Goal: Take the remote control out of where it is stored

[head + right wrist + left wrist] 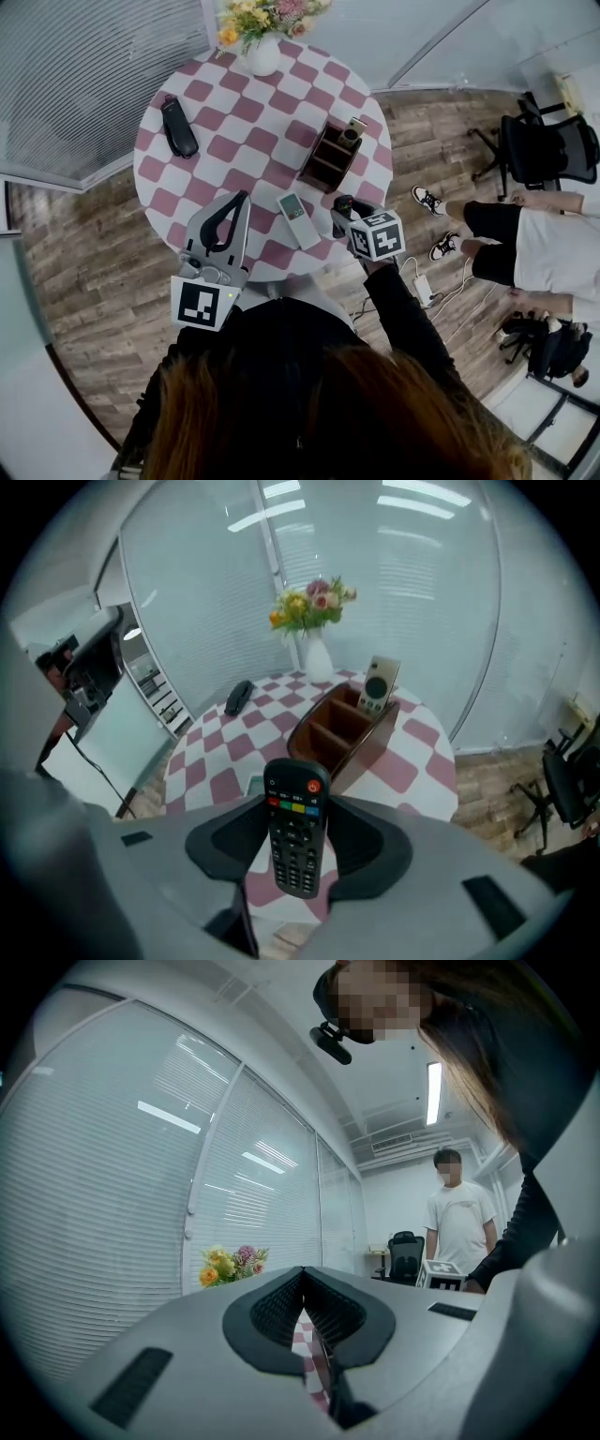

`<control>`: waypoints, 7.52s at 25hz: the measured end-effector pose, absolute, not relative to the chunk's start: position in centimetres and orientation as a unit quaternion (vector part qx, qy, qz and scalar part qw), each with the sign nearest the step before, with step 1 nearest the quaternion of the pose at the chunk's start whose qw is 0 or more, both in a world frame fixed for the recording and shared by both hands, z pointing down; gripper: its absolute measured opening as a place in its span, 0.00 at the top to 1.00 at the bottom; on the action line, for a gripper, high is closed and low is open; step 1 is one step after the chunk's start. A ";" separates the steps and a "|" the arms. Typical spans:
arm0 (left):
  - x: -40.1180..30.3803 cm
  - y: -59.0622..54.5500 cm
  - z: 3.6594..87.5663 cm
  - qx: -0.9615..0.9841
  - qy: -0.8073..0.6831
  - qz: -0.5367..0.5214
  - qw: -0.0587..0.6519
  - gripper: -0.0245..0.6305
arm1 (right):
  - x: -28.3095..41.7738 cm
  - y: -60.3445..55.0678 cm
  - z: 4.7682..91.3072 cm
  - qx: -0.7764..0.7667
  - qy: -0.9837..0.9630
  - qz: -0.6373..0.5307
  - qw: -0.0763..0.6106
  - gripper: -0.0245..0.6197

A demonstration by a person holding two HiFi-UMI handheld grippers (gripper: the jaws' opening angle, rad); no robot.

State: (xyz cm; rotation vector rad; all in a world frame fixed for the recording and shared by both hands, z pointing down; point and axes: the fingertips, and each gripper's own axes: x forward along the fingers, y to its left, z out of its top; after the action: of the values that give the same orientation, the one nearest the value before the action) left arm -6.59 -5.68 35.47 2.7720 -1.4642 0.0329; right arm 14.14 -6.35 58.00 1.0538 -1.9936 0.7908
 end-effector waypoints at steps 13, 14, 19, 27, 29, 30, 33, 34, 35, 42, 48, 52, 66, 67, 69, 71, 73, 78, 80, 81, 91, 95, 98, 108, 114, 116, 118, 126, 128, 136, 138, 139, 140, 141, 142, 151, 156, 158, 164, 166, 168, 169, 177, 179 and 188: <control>-7.3 -5.6 35.5 0.879 -0.477 0.010 0.007 0.95 | 13.7 -3.7 66.2 0.287 -0.700 0.438 0.485 0.64; -7.4 -5.6 35.5 0.878 -0.478 0.011 0.007 0.95 | 13.6 -3.7 66.6 0.287 -0.697 0.441 0.487 0.64; -7.6 -5.6 35.6 0.877 -0.480 0.016 0.007 0.95 | 13.4 -4.3 68.3 0.297 -0.688 0.448 0.487 0.64; -7.7 -5.7 35.7 0.876 -0.483 0.020 0.007 0.95 | 13.3 -5.0 69.8 0.310 -0.687 0.442 0.486 0.64; -7.8 -5.7 35.8 0.876 -0.483 0.021 0.007 0.95 | 13.3 -5.0 69.9 0.313 -0.689 0.440 0.483 0.64; -7.8 -5.7 35.8 0.876 -0.483 0.021 0.007 0.95 | 13.3 -5.0 69.9 0.314 -0.690 0.440 0.481 0.64; -7.7 -5.6 35.7 0.876 -0.482 0.020 0.006 0.95 | 13.3 -5.0 69.8 0.315 -0.693 0.442 0.474 0.64; -7.7 -5.6 35.7 0.877 -0.481 0.020 0.006 0.95 | 13.3 -5.0 69.8 0.316 -0.694 0.442 0.472 0.64; -7.6 -5.5 35.6 0.877 -0.480 0.020 0.006 0.95 | 13.3 -4.9 69.7 0.316 -0.696 0.440 0.471 0.64; -7.5 -5.4 35.8 0.877 -0.479 0.019 0.007 0.95 | 13.8 -5.7 68.9 0.339 -0.711 0.413 0.456 0.64; -7.4 -5.5 35.7 0.878 -0.478 0.019 0.006 0.95 | 13.8 -7.0 66.1 0.378 -0.741 0.385 0.399 0.73; -7.3 -5.5 35.7 0.879 -0.477 0.020 0.005 0.95 | 13.1 -7.5 64.4 0.402 -0.764 0.364 0.350 0.88; -6.7 -5.6 35.4 0.881 -0.472 0.021 -0.001 0.95 | 10.6 -9.5 58.1 0.428 -0.835 0.286 0.196 0.94; -6.7 -5.6 35.3 0.881 -0.472 0.021 -0.002 0.95 | 10.4 -9.7 57.4 0.431 -0.840 0.274 0.185 0.94; -6.6 -5.5 35.3 0.881 -0.472 0.022 -0.001 0.95 | 10.2 -9.9 56.1 0.437 -0.847 0.252 0.165 0.94; -6.6 -5.5 35.4 0.881 -0.472 0.023 0.000 0.95 | 10.0 -10.2 54.9 0.443 -0.853 0.232 0.149 0.94; -6.6 -5.5 35.5 0.882 -0.471 0.025 0.003 0.95 | 9.9 -10.5 53.9 0.448 -0.858 0.213 0.136 0.94; -6.6 -5.5 35.9 0.881 -0.472 0.026 0.007 0.95 | 9.7 -10.7 51.5 0.456 -0.866 0.174 0.108 0.94; -6.6 -5.6 35.9 0.882 -0.471 0.026 0.007 0.95 | 9.5 -10.7 50.2 0.457 -0.870 0.158 0.099 0.94; -6.6 -5.6 35.9 0.882 -0.471 0.026 0.007 0.95 | 9.4 -10.6 49.5 0.457 -0.872 0.149 0.095 0.94; -6.5 -5.6 36.2 0.884 -0.468 0.023 0.014 0.95 | 7.3 -8.9 41.9 0.445 -0.888 0.101 0.059 0.94; -6.5 -5.6 36.3 0.884 -0.466 0.022 0.018 0.95 | 6.9 -8.2 40.5 0.443 -0.889 0.108 0.051 0.94; -6.3 -5.7 36.6 0.885 -0.464 0.026 0.018 0.95 | 6.9 -8.1 40.1 0.446 -0.887 0.112 0.044 0.94; -6.0 -5.8 36.8 0.889 -0.458 0.027 0.018 0.95 | 7.4 -8.4 39.7 0.458 -0.881 0.104 0.052 0.94; -6.0 -5.9 36.8 0.888 -0.459 0.027 0.016 0.95 | 7.5 -8.7 39.6 0.462 -0.879 0.103 0.050 0.94; -6.0 -6.0 36.9 0.888 -0.459 0.027 0.016 0.95 | 7.5 -8.9 39.6 0.464 -0.878 0.103 0.050 0.94; -6.0 -6.1 36.9 0.887 -0.460 0.026 0.017 0.95 | 7.7 -9.3 39.8 0.471 -0.875 0.106 0.050 0.94; -5.8 -6.0 36.6 0.890 -0.455 0.036 -0.002 0.95 | 10.1 -12.5 42.6 0.532 -0.833 0.134 0.072 0.94; -5.7 -6.0 36.6 0.890 -0.454 0.036 -0.004 0.95 | 10.7 -13.6 43.9 0.547 -0.820 0.143 0.083 0.94; -6.2 -5.9 36.4 0.888 -0.459 0.040 -0.003 0.95 | 13.2 -18.4 48.0 0.595 -0.779 0.169 0.103 0.94; -6.3 -5.9 36.4 0.887 -0.460 0.043 -0.003 0.95 | 14.1 -19.2 49.2 0.610 -0.764 0.180 0.109 0.94; -6.4 -5.9 36.4 0.887 -0.460 0.044 -0.003 0.95 | 14.6 -19.6 49.9 0.620 -0.754 0.186 0.112 0.94; -6.5 -5.9 36.5 0.886 -0.461 0.045 -0.003 0.95 | 15.1 -19.9 50.5 0.630 -0.744 0.192 0.115 0.94; -6.5 -5.9 36.5 0.886 -0.462 0.046 -0.002 0.95 | 15.6 -20.2 51.1 0.640 -0.733 0.197 0.118 0.94; -6.6 -5.9 36.5 0.885 -0.463 0.046 -0.001 0.95 | 16.0 -20.5 51.6 0.650 -0.723 0.202 0.120 0.94; -7.1 -6.0 36.6 0.883 -0.467 0.050 0.002 0.95 | 17.8 -22.4 54.3 0.702 -0.655 0.251 0.124 0.76; -7.3 -5.9 36.7 0.881 -0.471 0.051 0.004 0.95 | 18.0 -23.2 55.4 0.713 -0.630 0.271 0.144 0.61; -7.5 -6.0 36.8 0.880 -0.472 0.053 0.004 0.95 | 17.9 -23.7 55.5 0.716 -0.626 0.269 0.152 0.60; -8.0 -6.0 36.8 0.878 -0.476 0.053 0.002 0.95 | 18.0 -24.7 56.3 0.722 -0.613 0.271 0.170 0.60; -8.3 -6.0 36.8 0.876 -0.479 0.054 0.003 0.95 | 18.1 -25.0 56.5 0.724 -0.610 0.272 0.173 0.60; -8.6 -6.1 36.9 0.874 -0.482 0.054 0.006 0.95 | 18.1 -25.2 56.7 0.723 -0.610 0.273 0.175 0.60; -8.7 -6.1 36.9 0.874 -0.483 0.055 0.007 0.95 | 18.2 -25.3 56.7 0.723 -0.610 0.273 0.175 0.61; -8.8 -6.4 37.1 0.874 -0.483 0.054 0.010 0.95 | 18.2 -25.2 56.4 0.718 -0.624 0.259 0.167 0.65; -8.7 -6.4 37.1 0.875 -0.482 0.053 0.011 0.95 | 18.2 -25.3 56.0 0.716 -0.631 0.250 0.165 0.66; -8.1 -6.3 37.1 0.880 -0.473 0.048 0.012 0.95 | 17.6 -25.2 51.2 0.692 -0.681 0.200 0.132 0.66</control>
State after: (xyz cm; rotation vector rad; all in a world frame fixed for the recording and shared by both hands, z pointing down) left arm -8.06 -6.35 37.06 2.7439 -1.4737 0.1510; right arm 17.63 -25.25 51.21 2.0078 -1.9757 0.5809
